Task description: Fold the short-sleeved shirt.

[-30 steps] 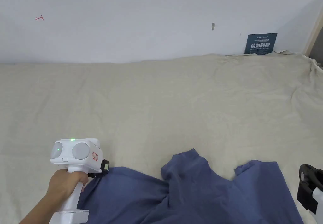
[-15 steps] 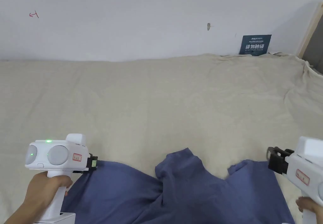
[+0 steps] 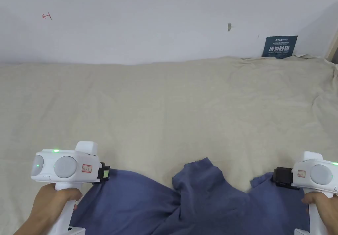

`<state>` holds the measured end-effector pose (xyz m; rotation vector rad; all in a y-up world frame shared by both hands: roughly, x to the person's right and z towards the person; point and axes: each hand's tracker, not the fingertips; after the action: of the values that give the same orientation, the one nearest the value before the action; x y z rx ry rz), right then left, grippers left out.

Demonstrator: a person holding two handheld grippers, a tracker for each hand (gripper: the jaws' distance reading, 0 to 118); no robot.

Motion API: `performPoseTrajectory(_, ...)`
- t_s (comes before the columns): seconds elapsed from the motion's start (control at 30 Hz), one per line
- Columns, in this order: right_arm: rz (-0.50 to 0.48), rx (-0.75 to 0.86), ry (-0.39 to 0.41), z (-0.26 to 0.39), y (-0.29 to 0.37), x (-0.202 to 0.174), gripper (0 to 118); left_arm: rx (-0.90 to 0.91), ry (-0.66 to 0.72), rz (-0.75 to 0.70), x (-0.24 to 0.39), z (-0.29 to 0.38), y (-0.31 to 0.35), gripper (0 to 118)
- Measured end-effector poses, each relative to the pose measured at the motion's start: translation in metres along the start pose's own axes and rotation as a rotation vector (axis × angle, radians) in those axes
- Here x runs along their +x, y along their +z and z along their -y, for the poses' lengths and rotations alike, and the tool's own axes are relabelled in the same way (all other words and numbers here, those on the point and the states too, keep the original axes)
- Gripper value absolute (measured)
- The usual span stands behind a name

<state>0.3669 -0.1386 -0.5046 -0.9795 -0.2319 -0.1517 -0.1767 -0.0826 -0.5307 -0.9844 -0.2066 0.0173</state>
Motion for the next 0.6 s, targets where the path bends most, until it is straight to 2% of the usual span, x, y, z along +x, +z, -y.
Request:
performPoseTrajectory(0.03,-0.002,-0.007,0.002,0.003,0.001,-0.002,46,-0.001,0.001,-0.001,0.000,0.001,0.000,5)
performPoseTrajectory(0.07,-0.003,-0.008,0.001,0.004,0.000,-0.003,34,-0.002,0.001,-0.002,0.000,0.001,-0.001,5)
performPoseTrajectory(0.2,-0.020,0.004,0.007,0.008,0.004,-0.005,24,-0.004,0.005,-0.008,-0.001,0.003,-0.004,5)
performPoseTrajectory(0.23,-0.025,0.007,0.014,0.008,0.006,-0.006,9,-0.003,0.009,-0.009,-0.001,0.003,-0.006,5)
performPoseTrajectory(0.27,-0.029,0.009,0.012,0.009,0.008,-0.007,3,-0.002,0.012,-0.011,-0.001,0.003,-0.007,5)
performPoseTrajectory(0.6,-0.046,0.178,0.074,-0.005,0.068,0.000,3,0.033,0.075,-0.043,-0.003,0.004,-0.001,5)
